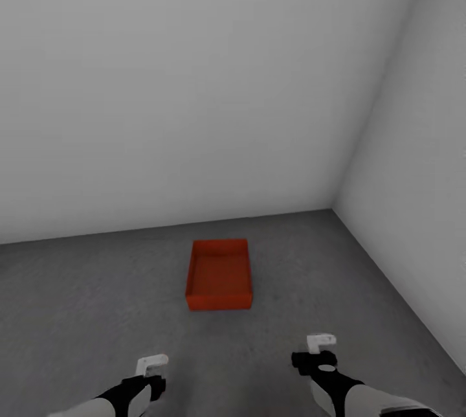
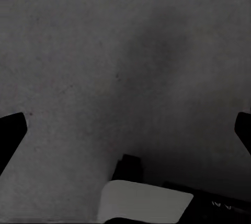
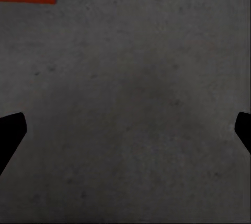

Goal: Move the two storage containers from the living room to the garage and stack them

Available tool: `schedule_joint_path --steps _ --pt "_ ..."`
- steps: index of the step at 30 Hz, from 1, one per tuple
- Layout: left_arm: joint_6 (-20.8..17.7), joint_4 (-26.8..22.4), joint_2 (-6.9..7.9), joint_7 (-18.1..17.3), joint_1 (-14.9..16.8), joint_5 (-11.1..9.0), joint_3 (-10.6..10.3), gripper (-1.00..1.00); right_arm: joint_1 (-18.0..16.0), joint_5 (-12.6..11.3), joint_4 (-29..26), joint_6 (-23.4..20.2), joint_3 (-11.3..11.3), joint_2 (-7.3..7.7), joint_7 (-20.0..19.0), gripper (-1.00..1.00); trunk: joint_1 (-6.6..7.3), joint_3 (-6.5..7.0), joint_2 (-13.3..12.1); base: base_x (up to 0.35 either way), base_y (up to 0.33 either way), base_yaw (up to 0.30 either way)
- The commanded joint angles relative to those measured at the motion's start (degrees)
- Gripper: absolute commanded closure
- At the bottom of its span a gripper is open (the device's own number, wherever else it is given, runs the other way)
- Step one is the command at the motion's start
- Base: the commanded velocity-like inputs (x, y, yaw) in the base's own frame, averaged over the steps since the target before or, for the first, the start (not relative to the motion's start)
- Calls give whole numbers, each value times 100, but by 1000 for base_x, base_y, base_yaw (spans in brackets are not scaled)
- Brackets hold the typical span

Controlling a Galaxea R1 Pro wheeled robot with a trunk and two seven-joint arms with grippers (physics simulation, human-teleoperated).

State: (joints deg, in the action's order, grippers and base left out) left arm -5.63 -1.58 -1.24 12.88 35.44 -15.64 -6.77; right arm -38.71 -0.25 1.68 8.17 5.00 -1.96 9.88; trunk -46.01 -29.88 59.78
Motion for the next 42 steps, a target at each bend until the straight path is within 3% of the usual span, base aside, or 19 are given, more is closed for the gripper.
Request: schedule_joint_path --steps 1,3,11,15,22,32,38,42 --pt "-41 50 81 24 -16 -53 -51 -100 42 15 20 8 49 80 22 -100 2 -5 4 -107 0 0" --pt "-49 122 249 16 -36 -58 -52 -100 298 34 23 -9 52 225 17 -100 2 -5 4 -45 0 0" --pt "-30 161 326 -9 -185 -54 -52 -100 1134 45 25 -17 53 339 15 -100 2 -5 4 -11 0 0" --pt "-14 159 306 -13 -703 -38 -52 -100 1732 50 25 -22 47 301 11 -100 2 -5 4 0 0 0" --pt "59 158 289 -21 -1211 -40 -45 -100 2424 44 33 -6 45 281 -16 -100 2 -5 4 0 0 0" --pt "828 164 277 -11 -1788 -55 -44 -100 2667 21 34 41 30 259 -19 -100 2 -5 4 0 0 0" --pt "955 164 276 -12 -2149 -61 -43 -100 2761 22 34 53 32 247 -81 -100 2 14 4 0 0 0" --pt "981 160 303 -13 -2225 -67 -43 -100 2882 9 34 66 29 234 -196 -100 2 45 4 0 0 0"
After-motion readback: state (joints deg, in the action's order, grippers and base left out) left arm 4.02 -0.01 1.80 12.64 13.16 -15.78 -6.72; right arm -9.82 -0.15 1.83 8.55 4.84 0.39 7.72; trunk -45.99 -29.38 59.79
